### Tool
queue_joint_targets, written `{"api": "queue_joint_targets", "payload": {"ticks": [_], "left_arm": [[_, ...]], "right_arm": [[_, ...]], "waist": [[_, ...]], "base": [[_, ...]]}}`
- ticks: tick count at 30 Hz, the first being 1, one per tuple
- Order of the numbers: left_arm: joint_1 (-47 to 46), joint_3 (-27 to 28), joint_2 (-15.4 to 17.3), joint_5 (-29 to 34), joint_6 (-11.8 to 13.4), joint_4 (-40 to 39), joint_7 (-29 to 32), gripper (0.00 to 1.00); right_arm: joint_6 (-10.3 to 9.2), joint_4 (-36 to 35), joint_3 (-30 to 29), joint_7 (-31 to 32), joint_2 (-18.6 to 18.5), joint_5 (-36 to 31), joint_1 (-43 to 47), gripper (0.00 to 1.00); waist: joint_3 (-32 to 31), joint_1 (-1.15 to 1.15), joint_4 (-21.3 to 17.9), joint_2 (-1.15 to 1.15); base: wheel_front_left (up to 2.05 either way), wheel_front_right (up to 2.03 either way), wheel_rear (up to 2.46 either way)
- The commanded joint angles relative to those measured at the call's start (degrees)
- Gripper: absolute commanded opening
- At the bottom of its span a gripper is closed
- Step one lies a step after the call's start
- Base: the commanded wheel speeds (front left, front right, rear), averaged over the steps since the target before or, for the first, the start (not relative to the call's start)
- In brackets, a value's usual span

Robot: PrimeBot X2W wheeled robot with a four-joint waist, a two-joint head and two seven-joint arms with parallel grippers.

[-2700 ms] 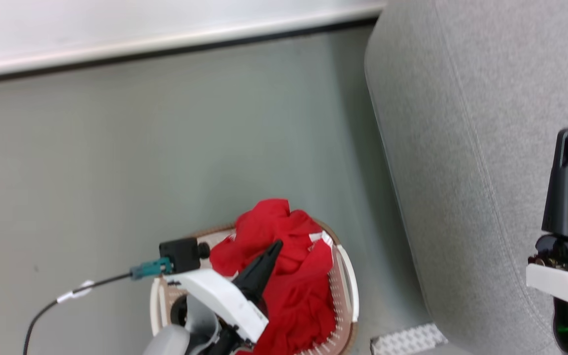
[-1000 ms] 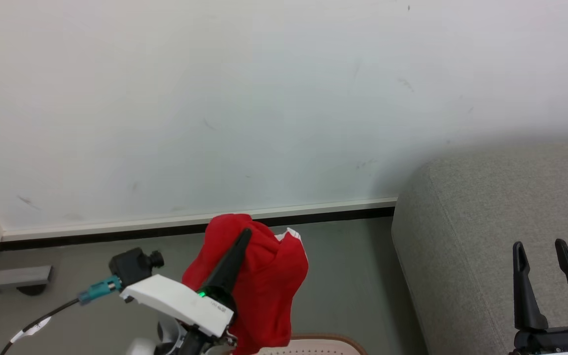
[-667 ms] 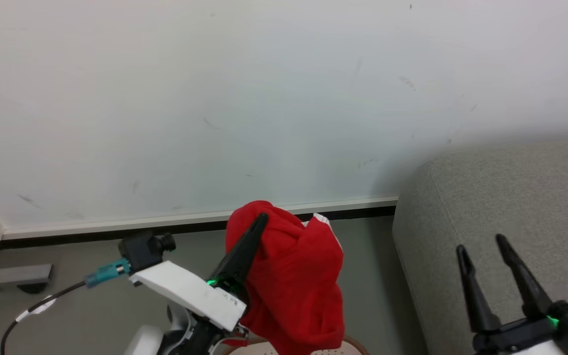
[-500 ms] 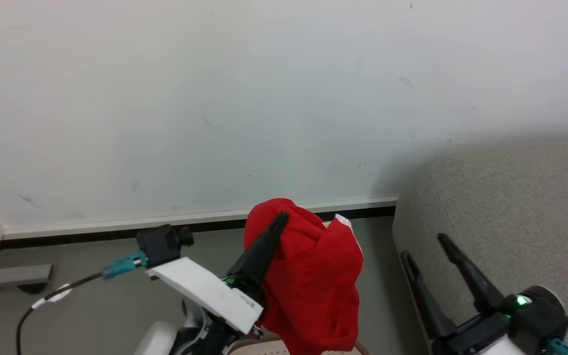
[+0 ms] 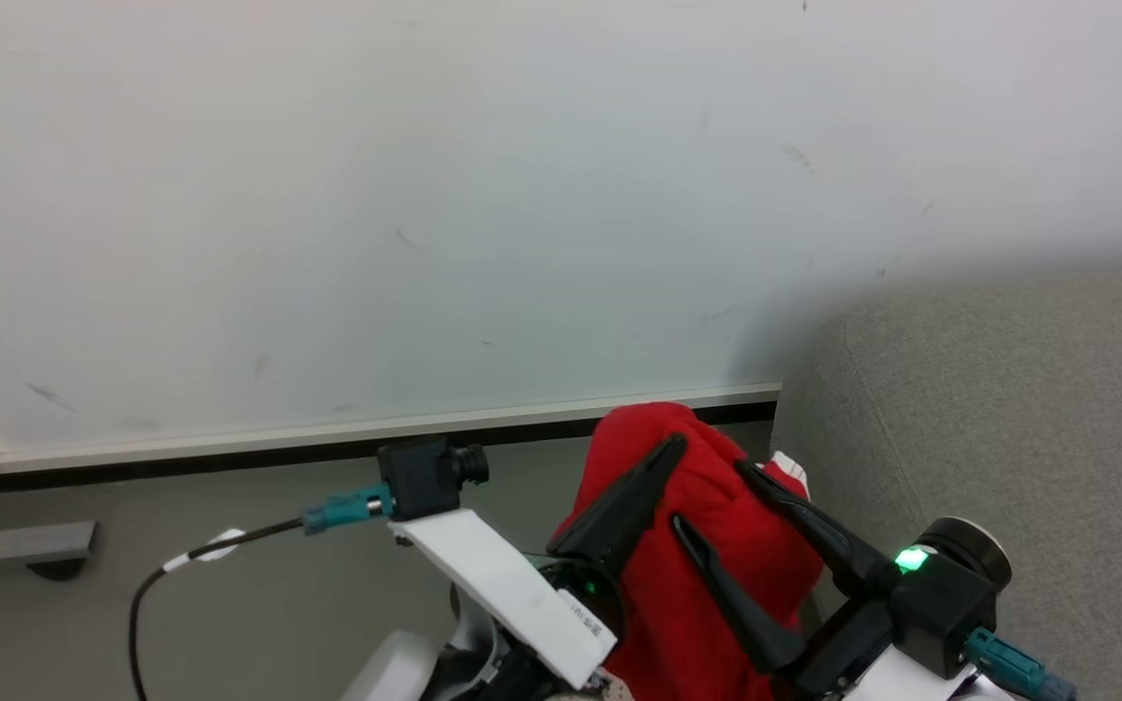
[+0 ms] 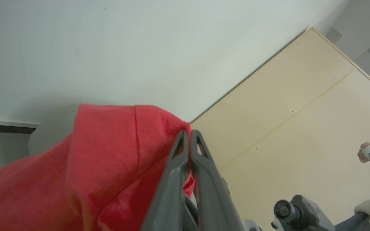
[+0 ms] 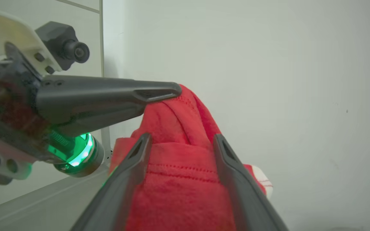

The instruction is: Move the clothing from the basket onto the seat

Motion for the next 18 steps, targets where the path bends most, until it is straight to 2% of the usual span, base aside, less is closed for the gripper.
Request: {"api": "queue_joint_targets", "payload": {"ticks": [1,12,13,14,15,16,18], "left_arm": [[-0.55,-0.84,-0.21,-0.47,-0.23,-0.54,0.04,0.00],[0.34,-5.34,-0.48,-3.61,-0.69,-2.29,1.92,0.00],[0.40,-5.62,-0.49,-3.63,-0.66,-2.35,2.04,0.00],[0.48,-5.92,-0.50,-3.77,-0.65,-2.38,2.16,0.00],[0.55,-6.17,-0.51,-3.78,-0.65,-2.32,2.20,0.00],[0.60,-6.38,-0.52,-3.65,-0.66,-2.19,2.25,0.00],[0.69,-6.69,-0.46,-3.42,-0.70,-1.82,2.43,0.00]], "right_arm": [[-0.11,0.83,0.47,0.47,-0.55,0.07,-1.00,1.00],[-0.11,3.60,1.20,2.62,-0.72,1.11,-2.24,1.00],[-0.11,3.78,1.24,2.73,-0.66,1.36,-2.26,0.91],[-0.11,3.93,1.08,2.57,-0.59,1.49,-2.31,0.43],[-0.11,4.08,0.66,2.31,-0.52,1.54,-2.36,0.11],[-0.11,4.23,0.53,2.46,-0.47,1.66,-2.40,0.00],[-0.11,4.39,0.59,2.60,-0.48,2.02,-2.56,0.00]], "waist": [[0.04,0.00,0.00,0.00],[0.26,0.00,-0.19,0.00],[0.29,0.00,-0.20,0.00],[0.31,0.00,-0.20,0.00],[0.33,0.00,-0.20,0.00],[0.34,0.00,-0.18,0.00],[0.37,0.00,-0.20,0.00]], "base": [[0.00,0.00,0.00],[0.00,0.00,0.00],[0.00,0.00,0.00],[0.00,0.00,0.00],[0.00,0.00,0.00],[0.00,0.00,0.00],[0.00,0.00,0.00]]}}
